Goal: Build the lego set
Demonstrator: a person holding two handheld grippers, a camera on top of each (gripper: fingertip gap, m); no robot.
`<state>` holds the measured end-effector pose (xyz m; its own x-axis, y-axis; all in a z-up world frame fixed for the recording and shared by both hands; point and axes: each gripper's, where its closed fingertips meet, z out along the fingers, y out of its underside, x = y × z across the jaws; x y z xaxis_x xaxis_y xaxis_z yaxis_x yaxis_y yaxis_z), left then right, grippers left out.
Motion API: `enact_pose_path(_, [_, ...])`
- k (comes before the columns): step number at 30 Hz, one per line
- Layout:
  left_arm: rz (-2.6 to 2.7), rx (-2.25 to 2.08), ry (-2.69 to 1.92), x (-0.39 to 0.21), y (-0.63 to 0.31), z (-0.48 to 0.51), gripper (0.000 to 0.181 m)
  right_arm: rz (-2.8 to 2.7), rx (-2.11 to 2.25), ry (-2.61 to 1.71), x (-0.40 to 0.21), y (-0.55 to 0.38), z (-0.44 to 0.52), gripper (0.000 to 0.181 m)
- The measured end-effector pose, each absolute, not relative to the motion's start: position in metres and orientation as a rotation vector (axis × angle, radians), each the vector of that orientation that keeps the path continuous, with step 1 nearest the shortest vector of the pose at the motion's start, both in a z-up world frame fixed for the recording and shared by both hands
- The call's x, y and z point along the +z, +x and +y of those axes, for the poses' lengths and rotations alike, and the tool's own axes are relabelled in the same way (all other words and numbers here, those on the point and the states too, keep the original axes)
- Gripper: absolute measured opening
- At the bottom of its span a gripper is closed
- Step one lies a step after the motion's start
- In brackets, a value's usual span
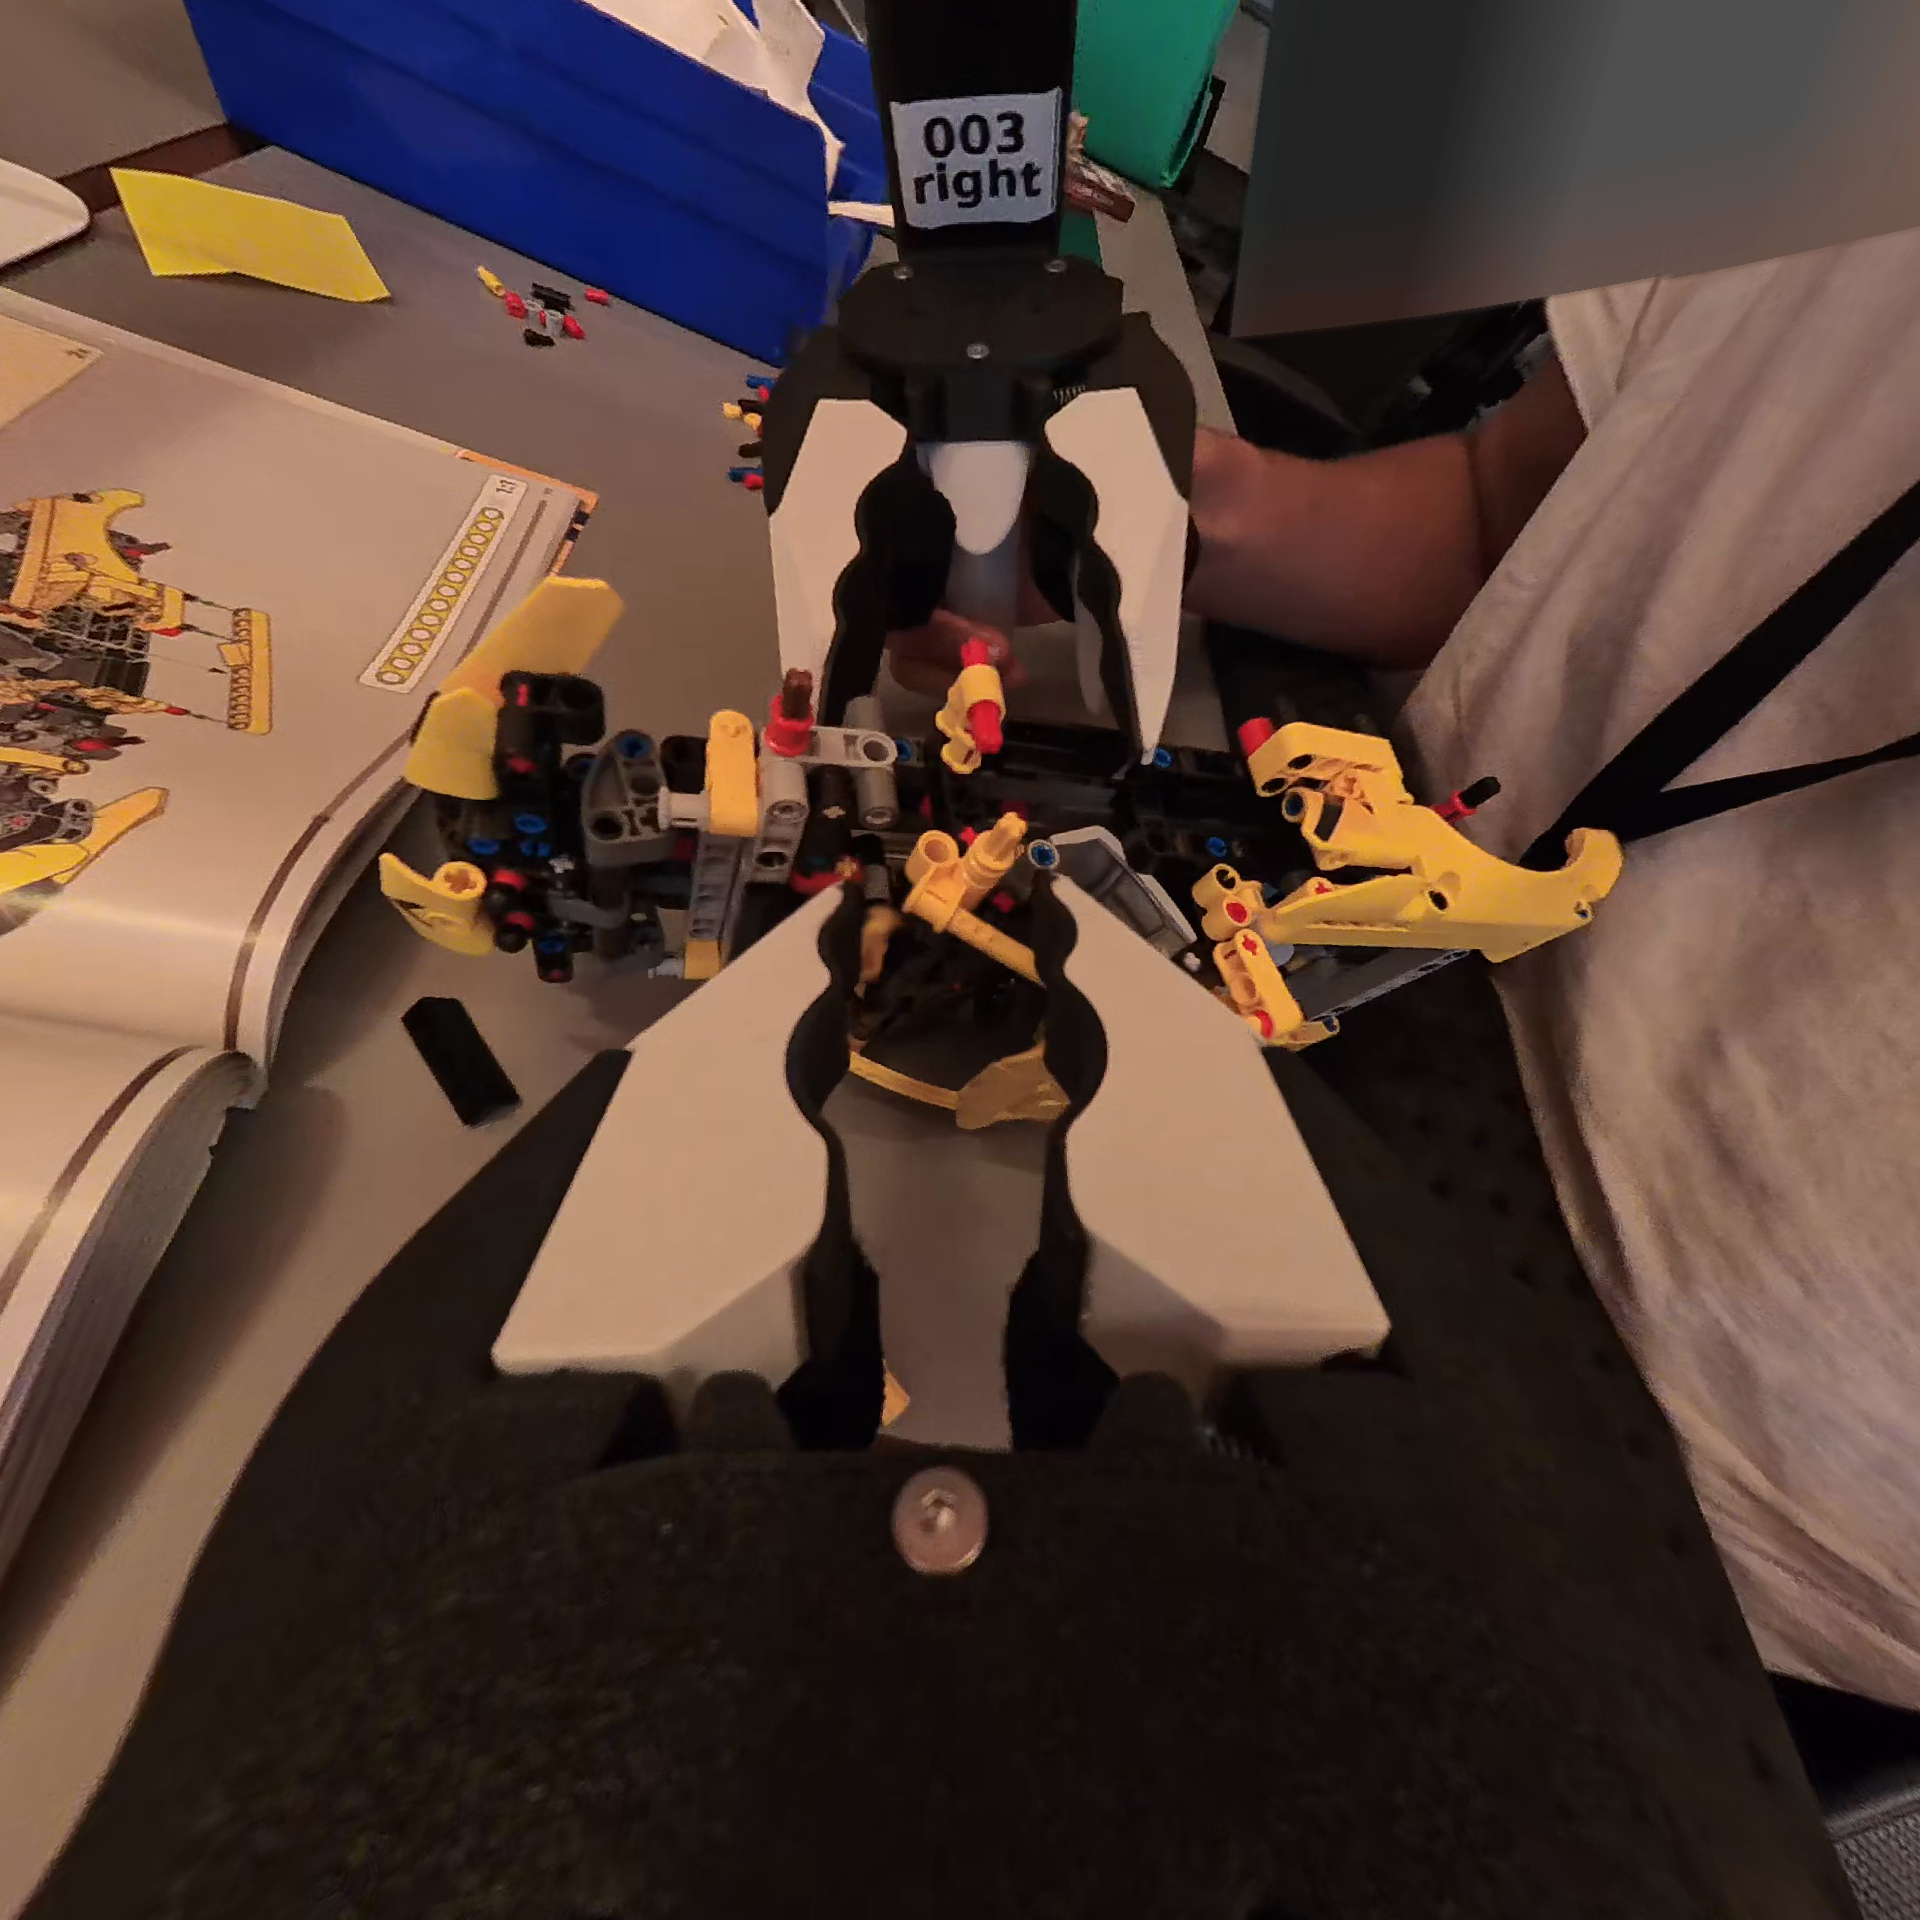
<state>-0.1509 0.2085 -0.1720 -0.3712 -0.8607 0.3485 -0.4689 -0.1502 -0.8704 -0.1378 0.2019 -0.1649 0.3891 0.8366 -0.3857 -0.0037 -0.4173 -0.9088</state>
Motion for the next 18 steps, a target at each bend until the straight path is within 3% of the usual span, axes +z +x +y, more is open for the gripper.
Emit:
enact_pose_path(7, [1.679, -1.564, -1.54, -0.164, -0.165, 0.23, 0.033, -0.726, 1.153, -1.731, -0.164, -0.131, 0.201, 0.06])
enact_pose_path(18, [1.957, -1.037, -1.716, -0.236, -0.18, 0.237, 0.028, -0.613, 1.112, -1.712, -0.16, -0.105, 0.208, 0.052])
